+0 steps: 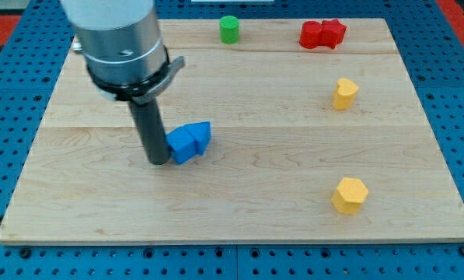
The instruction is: Move the yellow hexagon towards the bottom center of the board
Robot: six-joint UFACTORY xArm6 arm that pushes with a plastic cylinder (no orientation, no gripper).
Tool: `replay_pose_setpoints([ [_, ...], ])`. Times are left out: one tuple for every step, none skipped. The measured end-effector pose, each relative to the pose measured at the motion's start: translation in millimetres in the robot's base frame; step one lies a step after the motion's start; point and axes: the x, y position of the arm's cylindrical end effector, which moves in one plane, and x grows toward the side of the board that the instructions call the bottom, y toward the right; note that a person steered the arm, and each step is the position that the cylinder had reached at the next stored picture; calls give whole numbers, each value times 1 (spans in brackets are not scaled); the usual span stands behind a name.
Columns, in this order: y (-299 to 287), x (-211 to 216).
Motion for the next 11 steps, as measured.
replay_pose_setpoints([
  [29, -6],
  [35, -6],
  [75, 7],
  [155, -1],
  [218, 0],
  [250, 24],
  [228, 60],
  [230, 59],
  [306, 56],
  [337, 92],
  [292, 122],
])
